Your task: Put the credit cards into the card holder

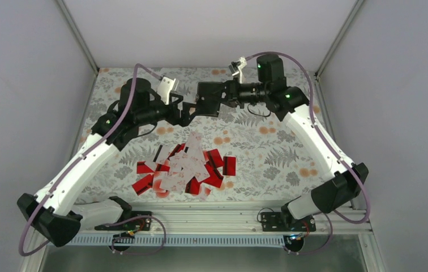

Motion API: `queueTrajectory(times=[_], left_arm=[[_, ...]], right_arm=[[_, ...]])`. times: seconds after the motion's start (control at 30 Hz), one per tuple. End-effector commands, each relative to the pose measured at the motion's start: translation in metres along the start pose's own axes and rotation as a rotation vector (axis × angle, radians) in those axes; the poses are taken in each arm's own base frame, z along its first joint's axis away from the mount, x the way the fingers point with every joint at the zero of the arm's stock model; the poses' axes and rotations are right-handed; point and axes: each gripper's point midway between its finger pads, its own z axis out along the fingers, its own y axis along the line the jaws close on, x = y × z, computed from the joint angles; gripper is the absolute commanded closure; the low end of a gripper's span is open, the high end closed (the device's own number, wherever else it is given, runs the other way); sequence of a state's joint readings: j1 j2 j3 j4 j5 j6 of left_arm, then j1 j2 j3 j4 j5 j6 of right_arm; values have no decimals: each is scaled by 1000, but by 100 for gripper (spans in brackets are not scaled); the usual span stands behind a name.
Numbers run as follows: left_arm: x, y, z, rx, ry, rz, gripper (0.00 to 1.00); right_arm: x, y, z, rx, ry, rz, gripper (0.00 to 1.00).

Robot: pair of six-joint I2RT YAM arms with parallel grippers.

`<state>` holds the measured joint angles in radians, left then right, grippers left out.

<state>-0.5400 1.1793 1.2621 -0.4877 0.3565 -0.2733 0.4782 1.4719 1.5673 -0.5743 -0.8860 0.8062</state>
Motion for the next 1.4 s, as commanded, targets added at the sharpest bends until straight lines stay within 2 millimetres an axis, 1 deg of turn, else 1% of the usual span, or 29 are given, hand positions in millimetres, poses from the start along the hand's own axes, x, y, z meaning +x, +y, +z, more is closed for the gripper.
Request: queueTrajectory(times=[0.0,0.13,0.27,0.37,0.43,0.53,0.63,0.67,0.83,0.93,1.07,1.23,1.37], left_arm=[[-17,-38,-23,129,-71,65,0],[-19,-43,-19,135,-72,58,0],[-18,-30,-4,43,-45,36,2],[-12,-13,8,-83,-2,34,7],[-9,-4,12,-153,19,38,11],[-13,5,8,-210,-4,35,19],[-15,8,5,-238,-8,46,23],[-14,10,4,-248,-7,47,26],[-21,13,-7,-257,-42,42,37],[-24,18,-12,-268,-55,39,41],[-21,19,-9,-254,-42,32,46],[-21,1,-5,-119,-52,6,47],[-24,-2,-8,-56,-67,-39,47]], right_arm=[[-3,-6,5,31,12,-12,96],[-3,-5,4,29,15,-21,96],[-2,0,3,16,17,-39,96],[-1,3,1,13,16,-46,96],[0,4,0,15,16,-49,96],[1,6,-2,15,15,-55,96],[2,8,-4,11,14,-59,96],[3,9,-5,10,14,-61,96],[4,14,-5,-13,21,-72,96],[3,18,-6,-31,22,-83,96],[3,23,-6,-58,32,-92,96],[3,33,-7,-107,40,-117,96],[2,44,-10,-146,39,-147,96]])
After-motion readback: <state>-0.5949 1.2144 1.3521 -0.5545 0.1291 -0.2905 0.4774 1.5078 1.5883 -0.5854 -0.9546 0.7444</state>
